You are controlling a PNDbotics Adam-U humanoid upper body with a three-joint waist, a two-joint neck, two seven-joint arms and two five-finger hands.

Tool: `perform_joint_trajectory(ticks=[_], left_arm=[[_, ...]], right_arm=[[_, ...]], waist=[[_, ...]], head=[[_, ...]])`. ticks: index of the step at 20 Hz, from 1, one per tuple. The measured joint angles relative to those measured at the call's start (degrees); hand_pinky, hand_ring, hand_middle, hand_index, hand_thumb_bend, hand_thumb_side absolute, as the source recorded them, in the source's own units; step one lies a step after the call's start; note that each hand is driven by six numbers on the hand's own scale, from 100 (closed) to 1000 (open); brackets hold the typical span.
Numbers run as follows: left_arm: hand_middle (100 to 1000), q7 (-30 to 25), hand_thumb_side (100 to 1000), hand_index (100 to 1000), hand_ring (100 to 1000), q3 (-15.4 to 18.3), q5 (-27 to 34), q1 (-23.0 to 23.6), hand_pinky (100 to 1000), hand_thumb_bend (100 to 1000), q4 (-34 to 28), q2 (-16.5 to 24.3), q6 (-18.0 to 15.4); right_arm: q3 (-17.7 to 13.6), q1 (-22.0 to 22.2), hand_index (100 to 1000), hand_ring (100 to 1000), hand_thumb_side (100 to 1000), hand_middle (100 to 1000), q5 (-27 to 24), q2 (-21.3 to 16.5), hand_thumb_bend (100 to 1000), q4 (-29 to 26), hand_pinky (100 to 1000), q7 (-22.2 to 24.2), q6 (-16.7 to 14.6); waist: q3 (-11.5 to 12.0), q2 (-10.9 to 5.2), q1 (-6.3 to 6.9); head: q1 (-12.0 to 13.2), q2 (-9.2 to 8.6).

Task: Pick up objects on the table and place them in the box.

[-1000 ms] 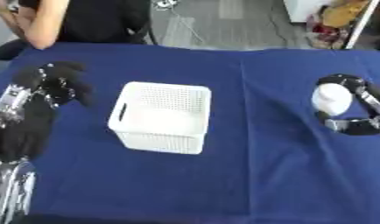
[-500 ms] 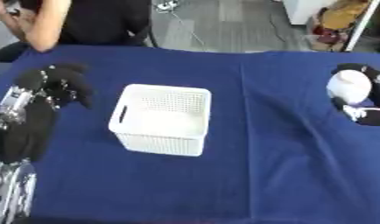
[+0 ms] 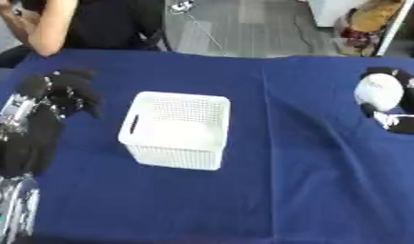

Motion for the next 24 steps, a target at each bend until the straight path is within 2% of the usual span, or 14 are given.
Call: perform_joint_trajectory(ticks=[9, 19, 24], left_arm=[[730, -0.31, 967, 697, 563, -0.16, 0.00, 0.04, 479, 120, 0.00, -0.01, 0.37], [730, -0.52, 967, 696, 562, -0.40, 0.05, 0.05, 478, 120, 0.00, -0.04, 0.76], [730, -0.72, 966, 696, 564, -0.70, 0.11, 0.05, 478, 118, 0.00, -0.15, 0.78]], right_arm=[[3.67, -9.41, 490, 615, 100, 349, -3.02, 5.81, 100, -2.45, 423, 2.77, 2.77], [5.02, -13.44, 487, 620, 100, 346, -2.93, 10.77, 100, 0.28, 425, 4.55, 4.55], [5.53, -15.18, 486, 623, 100, 345, -1.30, 13.99, 100, 2.49, 426, 5.04, 5.04]], waist=[[0.84, -0.50, 0.01], [1.17, -0.67, 0.01], [1.16, -0.67, 0.60]], head=[[-0.57, 0.01], [-1.04, 0.01], [-1.70, 0.01]])
